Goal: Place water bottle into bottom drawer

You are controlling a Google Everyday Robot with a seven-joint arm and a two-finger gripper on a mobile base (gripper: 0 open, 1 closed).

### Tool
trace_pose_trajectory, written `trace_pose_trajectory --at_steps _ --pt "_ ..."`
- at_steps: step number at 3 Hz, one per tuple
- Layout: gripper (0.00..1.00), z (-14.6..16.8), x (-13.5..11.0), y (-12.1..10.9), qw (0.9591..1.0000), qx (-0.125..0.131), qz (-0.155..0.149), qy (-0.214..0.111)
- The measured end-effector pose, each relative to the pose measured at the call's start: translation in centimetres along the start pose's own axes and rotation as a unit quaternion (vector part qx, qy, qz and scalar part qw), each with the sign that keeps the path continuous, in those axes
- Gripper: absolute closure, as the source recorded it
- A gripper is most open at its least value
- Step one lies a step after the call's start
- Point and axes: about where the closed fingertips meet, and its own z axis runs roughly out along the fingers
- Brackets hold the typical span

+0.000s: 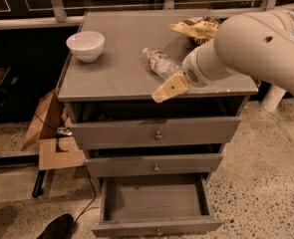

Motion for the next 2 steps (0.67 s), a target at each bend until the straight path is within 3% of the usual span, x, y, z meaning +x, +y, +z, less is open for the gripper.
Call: trace_pose_trajectory --at_steps 2 --pt "0.0 3.2 -1.9 -0.2 0.9994 0.002 0.019 -0.028"
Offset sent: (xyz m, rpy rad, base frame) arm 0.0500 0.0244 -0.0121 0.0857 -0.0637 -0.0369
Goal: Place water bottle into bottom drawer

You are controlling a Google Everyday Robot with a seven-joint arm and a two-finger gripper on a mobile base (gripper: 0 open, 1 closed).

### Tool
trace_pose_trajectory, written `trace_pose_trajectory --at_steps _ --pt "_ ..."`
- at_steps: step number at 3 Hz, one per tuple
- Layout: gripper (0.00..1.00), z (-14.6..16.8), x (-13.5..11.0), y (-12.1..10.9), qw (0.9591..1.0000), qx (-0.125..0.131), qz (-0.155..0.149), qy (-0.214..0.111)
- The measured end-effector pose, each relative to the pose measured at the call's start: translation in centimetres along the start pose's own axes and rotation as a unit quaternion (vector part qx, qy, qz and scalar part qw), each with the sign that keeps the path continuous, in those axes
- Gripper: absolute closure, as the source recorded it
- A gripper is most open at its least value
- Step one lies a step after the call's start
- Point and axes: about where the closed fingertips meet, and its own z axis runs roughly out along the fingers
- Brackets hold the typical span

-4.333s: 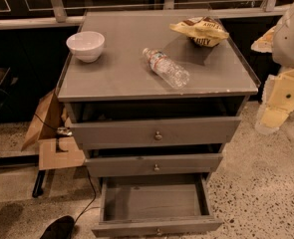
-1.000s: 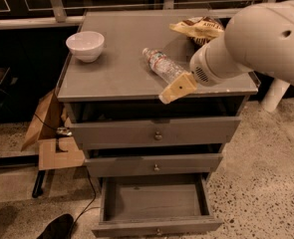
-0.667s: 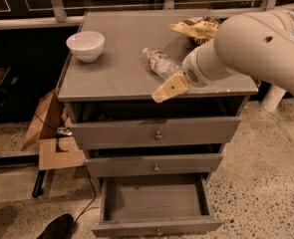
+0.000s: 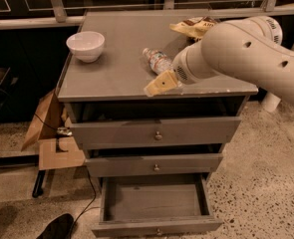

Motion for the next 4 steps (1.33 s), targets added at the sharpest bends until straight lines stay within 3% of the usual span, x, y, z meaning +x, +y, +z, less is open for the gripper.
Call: trace_pose_trajectory --at_steps 1,4 --pt "0.0 0.7 -1.0 -0.9 0.9997 0.013 0.012 -0.015" --pt "0.0 4.1 0.1 -2.2 0.998 0.023 0.059 0.001"
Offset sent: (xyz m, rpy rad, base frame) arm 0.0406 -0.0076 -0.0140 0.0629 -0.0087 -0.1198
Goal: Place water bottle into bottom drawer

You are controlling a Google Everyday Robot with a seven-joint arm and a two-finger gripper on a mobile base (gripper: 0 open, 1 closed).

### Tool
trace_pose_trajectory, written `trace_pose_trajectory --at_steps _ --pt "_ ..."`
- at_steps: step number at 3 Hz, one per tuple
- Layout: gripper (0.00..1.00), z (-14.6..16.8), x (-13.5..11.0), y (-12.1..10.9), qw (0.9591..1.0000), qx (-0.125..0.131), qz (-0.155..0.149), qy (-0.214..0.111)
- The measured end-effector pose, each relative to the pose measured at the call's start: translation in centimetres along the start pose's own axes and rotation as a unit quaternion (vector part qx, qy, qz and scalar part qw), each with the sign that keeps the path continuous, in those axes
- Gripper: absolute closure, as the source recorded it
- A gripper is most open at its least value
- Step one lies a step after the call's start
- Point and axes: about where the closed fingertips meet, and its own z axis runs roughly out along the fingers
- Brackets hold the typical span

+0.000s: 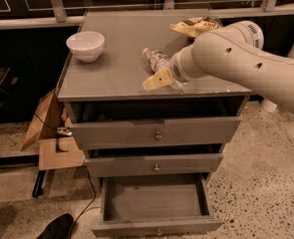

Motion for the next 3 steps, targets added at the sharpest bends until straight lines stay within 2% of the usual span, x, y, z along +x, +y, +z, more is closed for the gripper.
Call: trace_pose_trajectory --at_steps 1,2,3 --pt "0.02 0.94 0.17 0.01 1.0 -0.001 0.005 0.004" --pt "0.17 1.04 0.19 0.02 1.0 -0.001 0.005 0.004" --pt "0.4 1.04 0.19 0.03 1.0 -0.001 0.005 0.004"
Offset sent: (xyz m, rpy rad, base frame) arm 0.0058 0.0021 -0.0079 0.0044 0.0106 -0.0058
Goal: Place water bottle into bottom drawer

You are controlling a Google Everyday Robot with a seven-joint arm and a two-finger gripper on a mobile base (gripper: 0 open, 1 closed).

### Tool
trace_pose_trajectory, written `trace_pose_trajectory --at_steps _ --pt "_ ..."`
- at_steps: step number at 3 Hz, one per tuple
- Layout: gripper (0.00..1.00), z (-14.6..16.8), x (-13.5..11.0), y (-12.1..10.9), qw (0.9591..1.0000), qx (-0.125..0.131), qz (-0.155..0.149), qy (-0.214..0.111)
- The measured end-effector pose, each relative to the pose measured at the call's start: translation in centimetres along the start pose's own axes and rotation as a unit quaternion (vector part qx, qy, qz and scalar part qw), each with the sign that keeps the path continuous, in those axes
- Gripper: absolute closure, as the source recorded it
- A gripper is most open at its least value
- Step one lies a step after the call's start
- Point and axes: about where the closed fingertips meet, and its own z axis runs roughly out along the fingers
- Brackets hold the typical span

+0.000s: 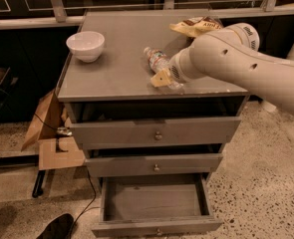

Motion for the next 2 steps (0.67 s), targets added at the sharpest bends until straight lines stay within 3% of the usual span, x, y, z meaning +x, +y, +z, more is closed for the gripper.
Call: trace_pose_trajectory --at_steps 2 --pt "0.87 -0.92 -0.3 -0.04 0.9999 0.005 -0.013 0.003"
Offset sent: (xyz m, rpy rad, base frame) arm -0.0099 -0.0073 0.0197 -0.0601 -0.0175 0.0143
